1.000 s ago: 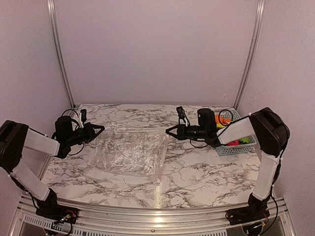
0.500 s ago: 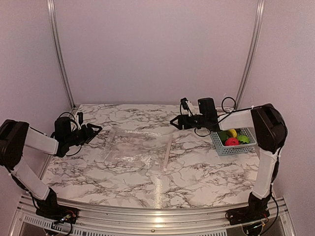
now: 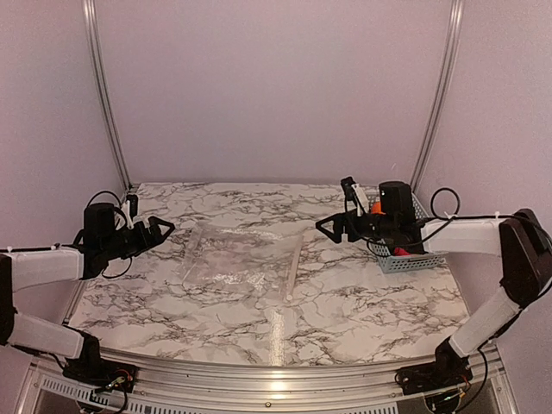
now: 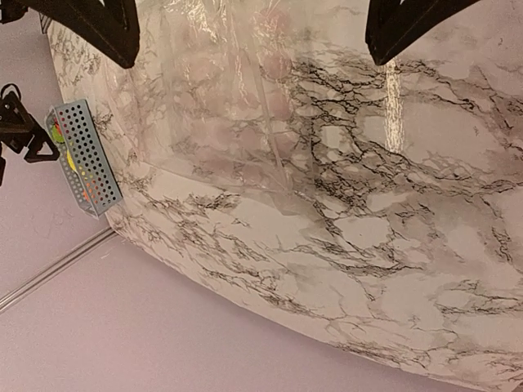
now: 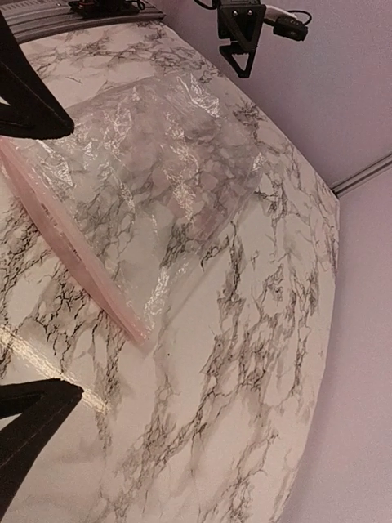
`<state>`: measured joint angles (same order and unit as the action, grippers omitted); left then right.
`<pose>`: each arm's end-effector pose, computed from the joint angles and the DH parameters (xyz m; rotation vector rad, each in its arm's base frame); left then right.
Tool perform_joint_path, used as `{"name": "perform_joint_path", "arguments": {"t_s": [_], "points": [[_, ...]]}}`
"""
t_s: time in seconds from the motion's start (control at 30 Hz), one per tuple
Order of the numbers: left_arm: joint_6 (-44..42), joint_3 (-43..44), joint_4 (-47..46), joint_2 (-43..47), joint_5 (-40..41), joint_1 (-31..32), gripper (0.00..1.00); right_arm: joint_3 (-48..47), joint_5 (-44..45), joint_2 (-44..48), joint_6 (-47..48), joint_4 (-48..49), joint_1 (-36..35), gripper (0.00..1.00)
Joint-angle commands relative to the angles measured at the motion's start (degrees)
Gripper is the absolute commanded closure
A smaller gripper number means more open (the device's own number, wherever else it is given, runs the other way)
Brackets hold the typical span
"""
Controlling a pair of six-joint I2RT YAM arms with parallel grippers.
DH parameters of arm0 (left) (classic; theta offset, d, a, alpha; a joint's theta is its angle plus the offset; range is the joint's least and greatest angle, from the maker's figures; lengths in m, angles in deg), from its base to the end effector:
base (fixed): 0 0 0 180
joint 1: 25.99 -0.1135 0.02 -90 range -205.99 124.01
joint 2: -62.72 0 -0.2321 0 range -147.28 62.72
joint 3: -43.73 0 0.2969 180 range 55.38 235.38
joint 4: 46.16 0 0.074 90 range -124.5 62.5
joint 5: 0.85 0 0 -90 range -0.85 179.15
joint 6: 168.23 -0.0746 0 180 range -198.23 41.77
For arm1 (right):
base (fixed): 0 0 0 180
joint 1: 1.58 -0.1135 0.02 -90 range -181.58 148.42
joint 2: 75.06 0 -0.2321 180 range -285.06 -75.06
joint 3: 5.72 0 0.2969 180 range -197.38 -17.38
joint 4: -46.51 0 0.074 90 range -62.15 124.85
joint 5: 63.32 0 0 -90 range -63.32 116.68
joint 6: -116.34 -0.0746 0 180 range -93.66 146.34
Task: Open the zip-top bag and remove the fake food
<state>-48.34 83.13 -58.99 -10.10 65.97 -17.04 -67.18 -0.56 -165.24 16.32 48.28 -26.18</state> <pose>0.3241 -0.0808 0.1216 -0.0829 1.9906 -0.8357 0.3551 0.2001 0.1393 -0.5682 2.0155 0.8572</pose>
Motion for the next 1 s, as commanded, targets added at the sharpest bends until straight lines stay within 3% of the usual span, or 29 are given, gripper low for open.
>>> {"name": "perform_joint_path", "arguments": {"t_s": [0.0, 0.17, 0.4, 0.97], "points": [[-4.2, 3.2, 13.2, 5.7, 8.7, 1.7, 0.01, 3.9, 2.9, 6.4, -0.2, 2.9, -0.4, 0.01], [-5.9, 5.8, 20.8, 9.3, 19.3, 4.6, 0.01, 11.8, 5.4, 14.4, -1.6, 7.1, -0.3, 0.01], [-7.4, 5.5, 19.8, 7.5, 22.9, 9.4, 0.01, 24.2, 7.2, 21.8, -5.5, 15.6, -0.2, 0.01], [-6.1, 4.5, 14.0, 2.5, 26.1, 12.9, 0.01, 28.8, 8.3, 22.4, -5.8, 18.8, -0.2, 0.01]]}}
